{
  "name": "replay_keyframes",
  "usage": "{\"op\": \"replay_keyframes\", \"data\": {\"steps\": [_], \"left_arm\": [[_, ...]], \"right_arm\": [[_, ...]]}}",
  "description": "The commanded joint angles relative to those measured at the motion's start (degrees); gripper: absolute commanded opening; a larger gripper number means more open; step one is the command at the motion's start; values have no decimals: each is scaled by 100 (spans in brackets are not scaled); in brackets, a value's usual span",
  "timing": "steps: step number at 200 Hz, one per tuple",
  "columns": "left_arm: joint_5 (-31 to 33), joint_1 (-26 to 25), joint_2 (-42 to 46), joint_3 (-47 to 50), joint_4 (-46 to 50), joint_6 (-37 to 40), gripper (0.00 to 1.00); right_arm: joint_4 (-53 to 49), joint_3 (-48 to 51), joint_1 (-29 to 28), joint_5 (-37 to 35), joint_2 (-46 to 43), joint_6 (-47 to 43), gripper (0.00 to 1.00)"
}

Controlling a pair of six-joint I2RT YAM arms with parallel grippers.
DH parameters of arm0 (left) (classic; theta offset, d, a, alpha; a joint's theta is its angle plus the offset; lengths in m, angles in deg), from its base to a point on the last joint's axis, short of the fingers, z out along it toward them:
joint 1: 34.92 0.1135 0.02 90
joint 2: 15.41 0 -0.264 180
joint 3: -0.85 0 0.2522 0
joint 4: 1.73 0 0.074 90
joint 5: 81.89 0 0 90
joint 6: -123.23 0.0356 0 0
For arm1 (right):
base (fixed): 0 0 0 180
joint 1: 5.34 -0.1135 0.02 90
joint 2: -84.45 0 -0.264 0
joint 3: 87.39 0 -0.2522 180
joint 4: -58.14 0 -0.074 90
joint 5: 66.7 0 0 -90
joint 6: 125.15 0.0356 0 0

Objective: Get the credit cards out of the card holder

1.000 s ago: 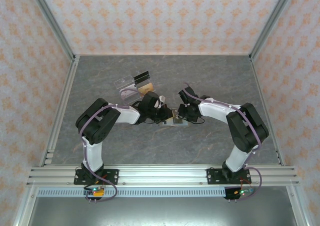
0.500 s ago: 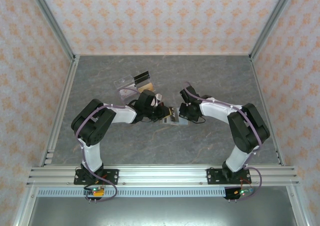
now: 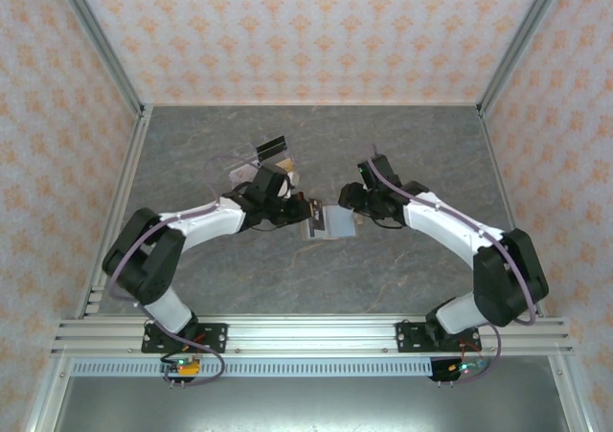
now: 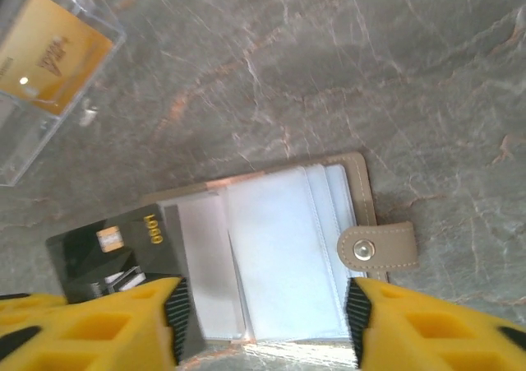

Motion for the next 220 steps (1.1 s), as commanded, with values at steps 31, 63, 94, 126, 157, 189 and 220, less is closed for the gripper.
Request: {"op": "replay_keyframes", "data": {"steps": [31, 63, 94, 126, 157, 189, 220], "left_arm": [[2090, 27, 1125, -744, 2451, 1474, 1], [2298, 18, 1584, -859, 2537, 2038, 2], [2820, 25, 1600, -1330, 2906, 2752, 0], [3150, 28, 1214, -2155, 3185, 3861, 0], [3275, 151, 452, -3076, 3476, 5127, 0], [2764, 510, -368, -3772, 3642, 6155, 0], [2561, 697, -1267, -4661, 4044, 6864, 0]], "right_arm": [[426, 209, 196, -371, -221, -507, 75], [1093, 705, 226, -293, -303, -686, 90], [1429, 1054, 249, -284, -430, -735, 99], [1575, 1196, 249, -254, -480, -779, 99], [1541, 1217, 248, -323, -447, -770, 99], [1515, 1226, 247, -350, -451, -801, 99], [1515, 1195, 249, -345, -416, -806, 99]]}}
